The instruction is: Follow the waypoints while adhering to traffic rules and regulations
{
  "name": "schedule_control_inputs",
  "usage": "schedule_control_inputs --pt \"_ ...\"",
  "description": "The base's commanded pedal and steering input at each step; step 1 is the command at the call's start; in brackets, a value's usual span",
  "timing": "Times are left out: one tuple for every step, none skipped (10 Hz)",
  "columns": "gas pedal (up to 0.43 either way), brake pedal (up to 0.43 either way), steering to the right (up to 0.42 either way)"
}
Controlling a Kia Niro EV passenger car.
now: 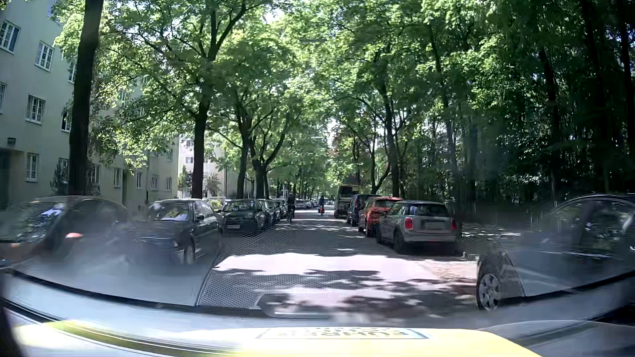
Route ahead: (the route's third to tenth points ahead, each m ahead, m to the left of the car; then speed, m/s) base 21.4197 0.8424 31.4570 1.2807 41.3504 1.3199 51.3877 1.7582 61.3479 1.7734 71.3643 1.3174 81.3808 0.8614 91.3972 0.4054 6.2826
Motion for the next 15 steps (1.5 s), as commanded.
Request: schedule_control_inputs --pt "0.000 0.000 0.019" --pt "0.000 0.000 0.017" --pt "0.000 0.000 0.016" --pt "0.000 0.000 0.015" --pt "0.000 0.000 0.014" --pt "0.000 0.000 0.012" --pt "0.000 0.012 0.012" --pt "0.000 0.049 0.012" --pt "0.000 0.098 0.010" --pt "0.000 0.122 0.006" --pt "0.000 0.122 0.001" --pt "0.000 0.122 -0.004" --pt "0.000 0.104 -0.008" --pt "0.000 0.012 -0.013" --pt "0.000 0.000 -0.018"
